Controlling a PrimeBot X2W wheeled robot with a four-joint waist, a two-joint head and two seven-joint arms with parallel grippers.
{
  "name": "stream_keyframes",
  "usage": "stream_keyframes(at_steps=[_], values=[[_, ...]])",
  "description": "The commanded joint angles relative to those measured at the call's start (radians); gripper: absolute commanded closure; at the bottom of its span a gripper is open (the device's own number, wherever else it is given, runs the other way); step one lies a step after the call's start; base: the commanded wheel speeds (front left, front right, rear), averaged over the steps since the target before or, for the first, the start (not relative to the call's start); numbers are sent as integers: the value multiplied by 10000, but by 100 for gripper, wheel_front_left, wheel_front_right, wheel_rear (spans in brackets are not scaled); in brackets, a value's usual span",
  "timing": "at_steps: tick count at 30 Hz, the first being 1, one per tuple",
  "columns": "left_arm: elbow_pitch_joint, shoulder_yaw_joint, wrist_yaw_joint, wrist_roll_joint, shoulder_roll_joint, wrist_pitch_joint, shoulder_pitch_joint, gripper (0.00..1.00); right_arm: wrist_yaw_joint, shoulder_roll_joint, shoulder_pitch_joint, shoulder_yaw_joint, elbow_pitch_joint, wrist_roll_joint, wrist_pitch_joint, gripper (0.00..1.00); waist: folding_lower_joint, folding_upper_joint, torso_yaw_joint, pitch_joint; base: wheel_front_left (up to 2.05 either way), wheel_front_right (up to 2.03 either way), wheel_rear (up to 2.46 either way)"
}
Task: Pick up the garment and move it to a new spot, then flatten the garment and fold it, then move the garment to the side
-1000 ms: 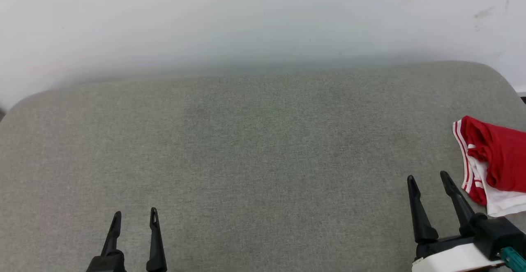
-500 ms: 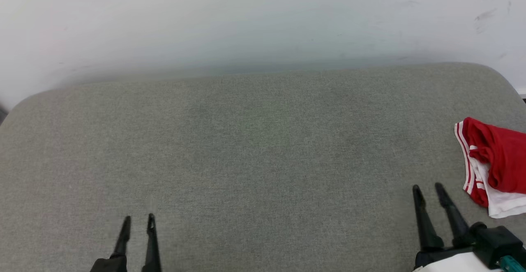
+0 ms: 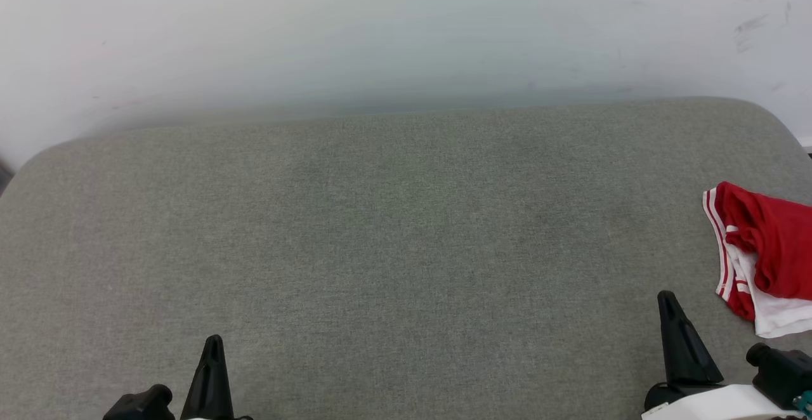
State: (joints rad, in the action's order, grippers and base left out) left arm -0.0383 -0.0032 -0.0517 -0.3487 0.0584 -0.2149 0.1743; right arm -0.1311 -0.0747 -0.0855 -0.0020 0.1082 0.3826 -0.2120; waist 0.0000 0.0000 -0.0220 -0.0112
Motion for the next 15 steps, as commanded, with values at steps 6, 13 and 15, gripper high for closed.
stream_keyframes(at_steps=[6,13,15], values=[[-125,7,228,-1367,139,220,-480,100,1,-98,455,-48,16,1320,243,100,0,0,13,5,0,0,0],[-356,22,403,-2614,196,454,-743,100,1,-119,615,-88,149,2511,496,100,0,0,27,11,0,0,0],[-415,27,451,-2949,209,519,-810,100,1,-124,656,-101,187,2825,565,100,0,0,30,12,0,0,0]])
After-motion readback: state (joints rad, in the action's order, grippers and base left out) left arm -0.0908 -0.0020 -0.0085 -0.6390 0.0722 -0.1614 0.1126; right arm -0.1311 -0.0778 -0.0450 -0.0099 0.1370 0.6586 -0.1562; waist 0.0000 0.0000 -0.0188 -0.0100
